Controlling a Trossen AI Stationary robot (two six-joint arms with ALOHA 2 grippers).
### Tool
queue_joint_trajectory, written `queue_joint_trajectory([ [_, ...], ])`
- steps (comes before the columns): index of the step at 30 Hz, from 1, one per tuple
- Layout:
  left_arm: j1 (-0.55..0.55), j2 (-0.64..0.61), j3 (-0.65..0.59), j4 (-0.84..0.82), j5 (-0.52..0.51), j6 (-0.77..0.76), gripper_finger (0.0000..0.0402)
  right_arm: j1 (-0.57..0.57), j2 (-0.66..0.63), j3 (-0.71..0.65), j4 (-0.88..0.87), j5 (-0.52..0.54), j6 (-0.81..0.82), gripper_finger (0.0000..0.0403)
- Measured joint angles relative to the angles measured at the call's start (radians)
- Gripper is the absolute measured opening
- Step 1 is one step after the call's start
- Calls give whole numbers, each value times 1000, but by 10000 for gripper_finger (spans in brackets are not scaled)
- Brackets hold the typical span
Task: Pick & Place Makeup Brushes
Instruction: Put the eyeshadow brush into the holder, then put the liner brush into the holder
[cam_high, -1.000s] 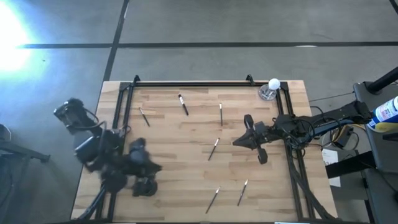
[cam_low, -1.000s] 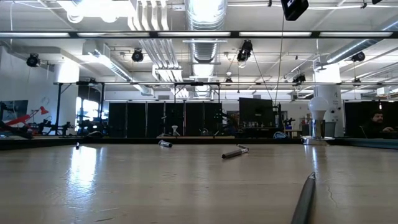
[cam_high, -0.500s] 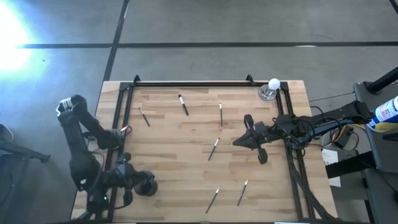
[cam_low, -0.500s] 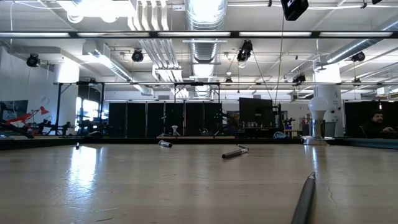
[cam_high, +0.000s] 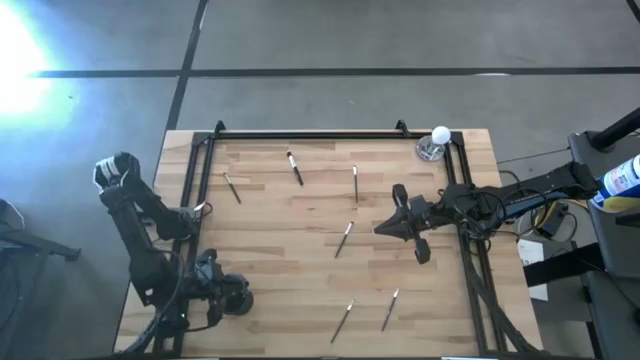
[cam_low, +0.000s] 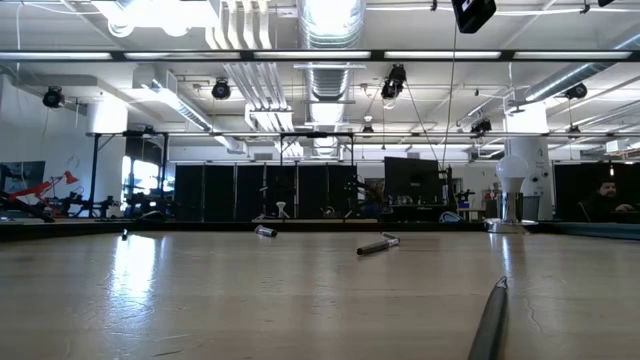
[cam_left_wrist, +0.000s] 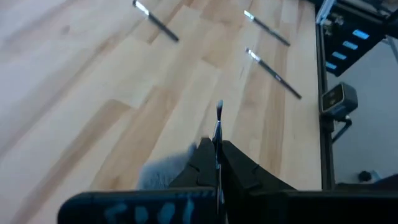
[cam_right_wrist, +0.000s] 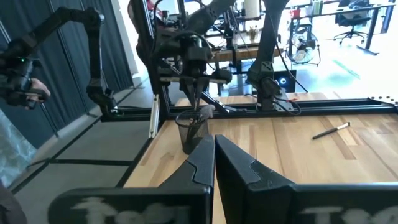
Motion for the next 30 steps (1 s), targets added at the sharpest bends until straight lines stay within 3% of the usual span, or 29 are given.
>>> queue_joint_trajectory([
  [7, 0, 4, -6, -2, 94, 1, 4, 0, 0, 0, 0, 0, -2, 9],
  [16, 0, 2, 0, 20, 108, -51, 78, 0, 0, 0, 0, 0, -1, 9],
  [21, 0, -19, 70, 7, 108, 19, 102, 0, 0, 0, 0, 0, 0, 9],
  [26, 39, -71, 189, 8, 17, 138, 94, 0, 0, 0, 0, 0, 0, 9],
  [30, 130, -111, 242, 19, -49, 257, 55, 0, 0, 0, 0, 0, -2, 9],
])
